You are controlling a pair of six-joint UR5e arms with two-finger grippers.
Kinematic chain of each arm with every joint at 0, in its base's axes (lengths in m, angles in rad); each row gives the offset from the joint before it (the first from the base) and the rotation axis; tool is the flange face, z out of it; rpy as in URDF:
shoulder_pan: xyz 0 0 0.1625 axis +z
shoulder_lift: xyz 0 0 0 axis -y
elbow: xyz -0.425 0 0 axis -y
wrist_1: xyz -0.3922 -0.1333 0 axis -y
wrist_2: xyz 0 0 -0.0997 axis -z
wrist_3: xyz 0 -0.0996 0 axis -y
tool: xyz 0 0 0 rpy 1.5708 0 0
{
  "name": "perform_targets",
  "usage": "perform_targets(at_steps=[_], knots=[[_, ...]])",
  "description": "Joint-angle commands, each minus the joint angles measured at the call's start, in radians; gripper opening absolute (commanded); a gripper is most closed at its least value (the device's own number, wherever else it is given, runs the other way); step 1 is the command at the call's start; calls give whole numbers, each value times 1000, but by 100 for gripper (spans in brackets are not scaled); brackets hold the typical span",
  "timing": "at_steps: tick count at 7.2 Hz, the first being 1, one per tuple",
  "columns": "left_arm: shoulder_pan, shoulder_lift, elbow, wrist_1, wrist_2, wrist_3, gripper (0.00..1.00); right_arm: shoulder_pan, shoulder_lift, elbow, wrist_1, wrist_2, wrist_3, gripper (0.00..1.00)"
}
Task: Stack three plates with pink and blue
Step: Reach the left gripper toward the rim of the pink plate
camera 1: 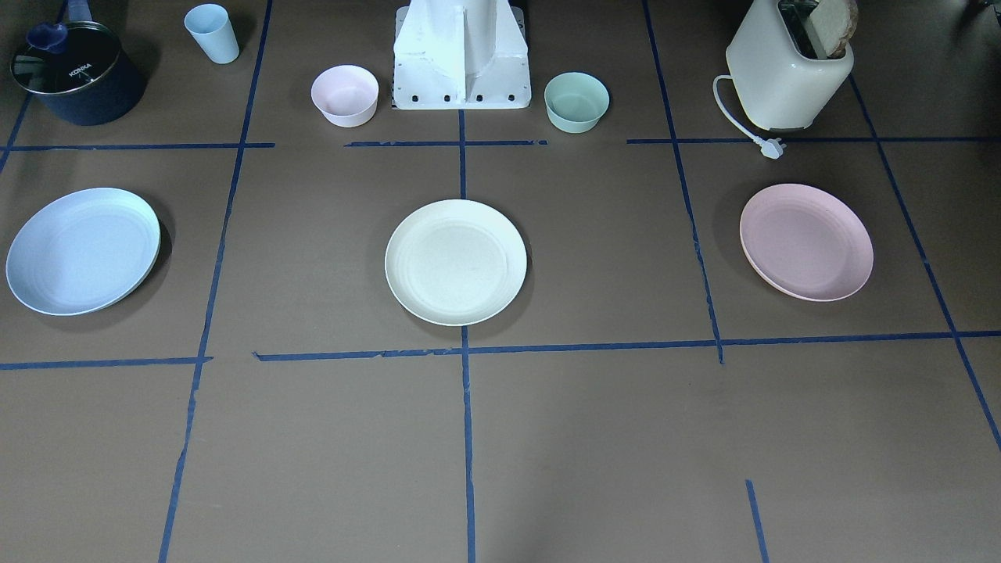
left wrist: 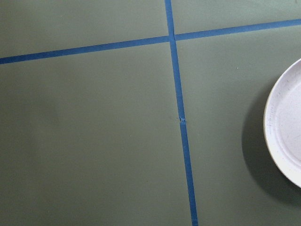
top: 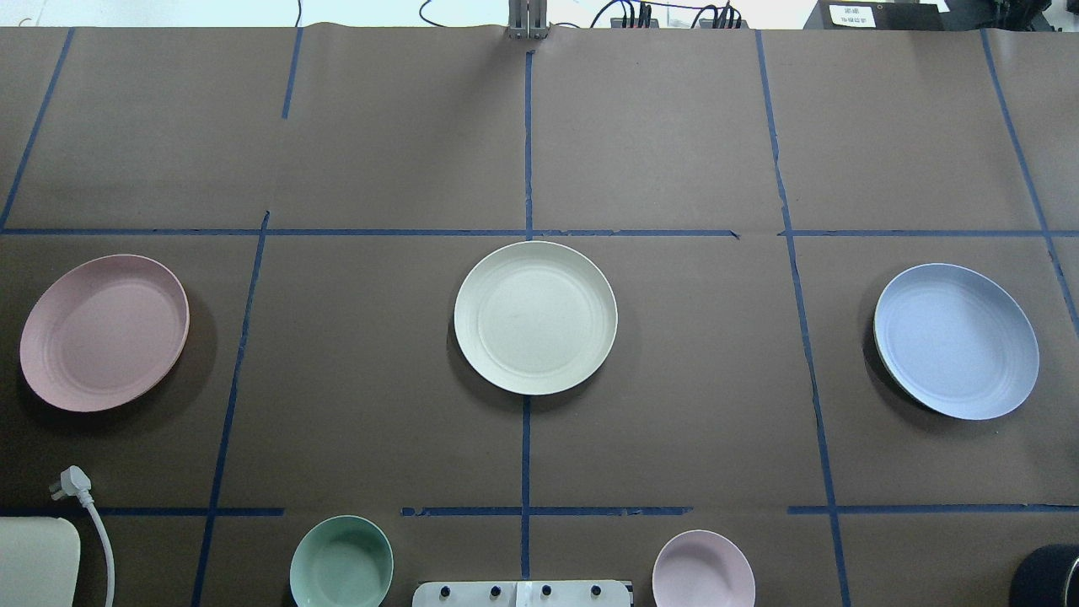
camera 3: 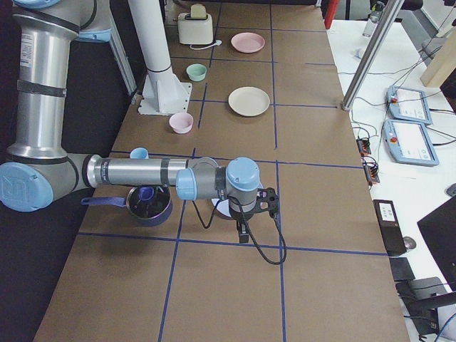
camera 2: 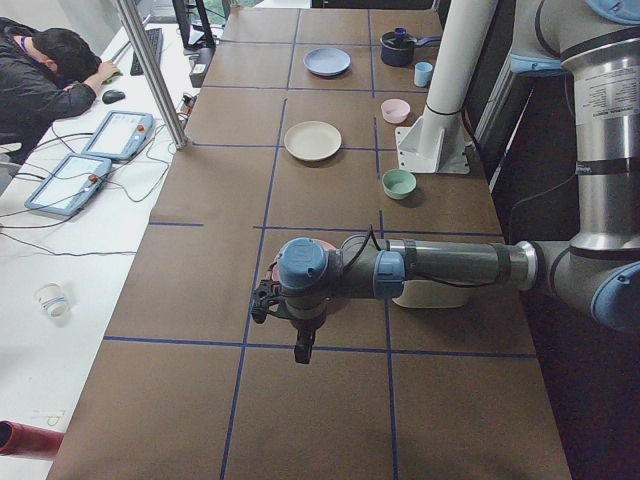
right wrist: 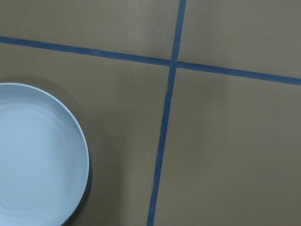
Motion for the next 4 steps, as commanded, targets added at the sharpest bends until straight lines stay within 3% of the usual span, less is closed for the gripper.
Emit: perform_targets(at_steps=[1,4], knots=[[0,2,-21,2,3,0,100,-2,0,0,0,1,2,100],[3,-6,-22,-17,-3,-9,100,-12,5,14,1,2,2,100]])
